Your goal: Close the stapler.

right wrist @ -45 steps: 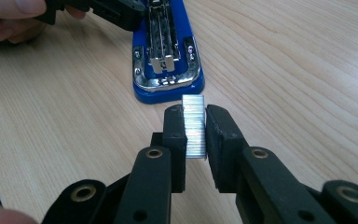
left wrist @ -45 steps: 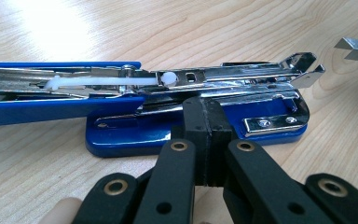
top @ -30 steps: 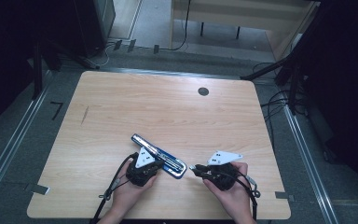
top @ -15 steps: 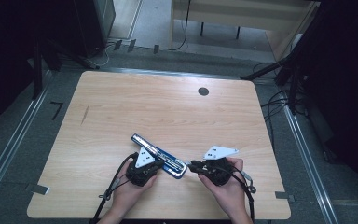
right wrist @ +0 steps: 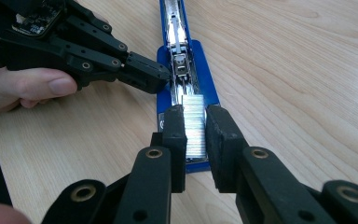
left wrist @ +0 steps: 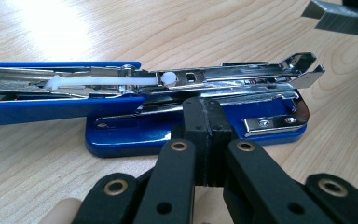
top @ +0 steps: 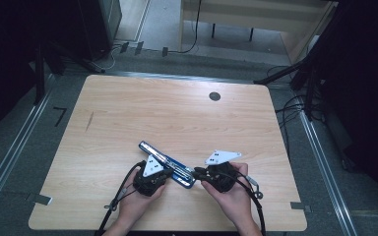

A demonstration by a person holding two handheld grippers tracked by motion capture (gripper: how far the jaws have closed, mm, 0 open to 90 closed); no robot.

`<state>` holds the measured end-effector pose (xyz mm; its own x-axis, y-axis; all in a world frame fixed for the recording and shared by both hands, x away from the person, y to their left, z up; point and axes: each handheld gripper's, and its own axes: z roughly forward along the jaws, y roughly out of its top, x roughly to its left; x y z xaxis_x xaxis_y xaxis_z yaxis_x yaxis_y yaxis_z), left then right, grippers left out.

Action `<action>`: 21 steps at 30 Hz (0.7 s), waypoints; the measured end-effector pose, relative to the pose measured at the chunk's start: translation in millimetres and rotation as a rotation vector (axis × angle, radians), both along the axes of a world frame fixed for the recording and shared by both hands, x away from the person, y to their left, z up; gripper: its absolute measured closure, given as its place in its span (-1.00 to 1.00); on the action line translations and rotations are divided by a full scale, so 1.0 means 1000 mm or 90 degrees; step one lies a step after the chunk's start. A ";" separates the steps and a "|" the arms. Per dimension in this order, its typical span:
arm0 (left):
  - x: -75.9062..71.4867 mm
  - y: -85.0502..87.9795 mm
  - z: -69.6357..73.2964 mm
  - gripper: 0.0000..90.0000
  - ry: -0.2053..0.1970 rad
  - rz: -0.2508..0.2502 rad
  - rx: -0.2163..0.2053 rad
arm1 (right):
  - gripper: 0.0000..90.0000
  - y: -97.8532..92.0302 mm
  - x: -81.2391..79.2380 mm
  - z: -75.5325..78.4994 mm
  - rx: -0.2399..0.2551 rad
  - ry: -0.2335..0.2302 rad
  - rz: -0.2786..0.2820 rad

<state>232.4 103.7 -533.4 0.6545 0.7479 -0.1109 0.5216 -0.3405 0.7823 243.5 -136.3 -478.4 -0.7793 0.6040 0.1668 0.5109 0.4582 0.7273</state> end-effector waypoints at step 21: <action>0.000 0.000 0.000 1.00 -0.002 0.000 0.001 | 0.77 0.025 0.013 -0.004 -0.030 0.028 0.018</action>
